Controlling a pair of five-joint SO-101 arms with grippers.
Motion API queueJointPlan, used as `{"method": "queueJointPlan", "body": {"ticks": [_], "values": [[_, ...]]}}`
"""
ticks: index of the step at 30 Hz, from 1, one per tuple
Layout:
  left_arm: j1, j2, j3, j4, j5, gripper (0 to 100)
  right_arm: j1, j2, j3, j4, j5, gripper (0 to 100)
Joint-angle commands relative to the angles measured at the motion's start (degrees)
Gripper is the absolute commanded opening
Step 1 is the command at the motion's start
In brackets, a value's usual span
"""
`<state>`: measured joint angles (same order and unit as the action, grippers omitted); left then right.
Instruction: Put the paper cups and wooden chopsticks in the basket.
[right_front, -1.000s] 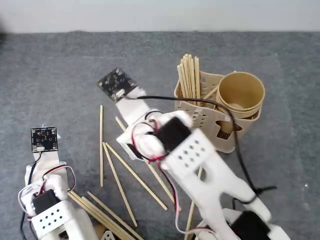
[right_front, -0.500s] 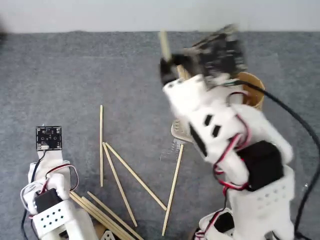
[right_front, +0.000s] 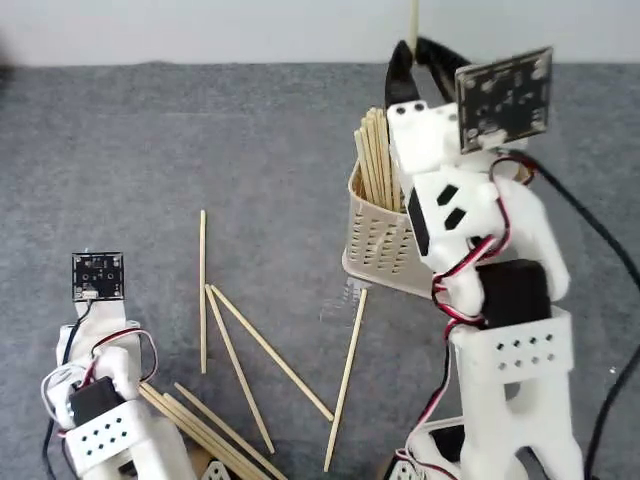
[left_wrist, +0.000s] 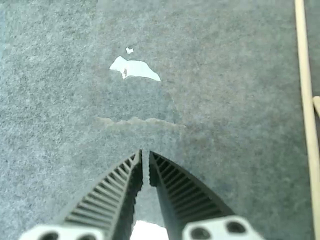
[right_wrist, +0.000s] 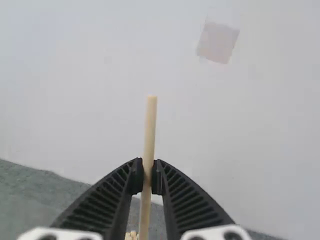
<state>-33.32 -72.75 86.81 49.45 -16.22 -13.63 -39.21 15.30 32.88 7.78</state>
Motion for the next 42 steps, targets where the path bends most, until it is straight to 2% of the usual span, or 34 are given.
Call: {"method": "queueJointPlan", "body": {"ticks": [1, 4, 6, 11, 16, 20, 24, 29, 35, 42], "values": [[0.35, -0.53, -1.19, -1.14, -0.53, 3, 0.4, -3.38, 3.25, -2.15, 0.53, 4.5], [0.44, -0.53, -1.19, -1.14, -0.53, 3, 0.13, -3.82, 1.58, 1.19, 0.44, 14.6], [0.44, -0.53, -1.19, -1.14, -0.53, 3, -0.04, -3.82, -0.79, 3.91, 0.35, 18.0], [0.44, -0.53, -1.19, -1.14, -0.53, 3, -5.23, -3.74, -6.59, 15.08, 0.35, 14.8], [0.44, -0.53, -1.19, -1.14, -0.53, 3, -14.55, -3.47, -6.95, 29.23, 0.09, 13.3], [0.44, -0.53, -1.19, -1.14, -0.53, 3, -19.91, -1.54, -3.69, 40.04, -5.8, 13.5], [0.44, -0.53, -1.1, -1.14, -0.53, 3, -20.79, 2.59, 1.93, 46.73, -14.07, 13.7], [0.44, -0.53, -1.1, -1.14, -0.53, 3, -20.79, 7.78, 12.04, 45.58, -18.55, 13.7], [0.44, -0.53, -1.1, -1.14, -0.53, 3, -18.51, 12.18, 23.91, 34.59, -18.73, 13.7], [0.44, -0.53, -1.1, -1.14, -0.53, 3, -15.16, 20.88, 27.25, 27.47, -18.81, 13.7]]}}
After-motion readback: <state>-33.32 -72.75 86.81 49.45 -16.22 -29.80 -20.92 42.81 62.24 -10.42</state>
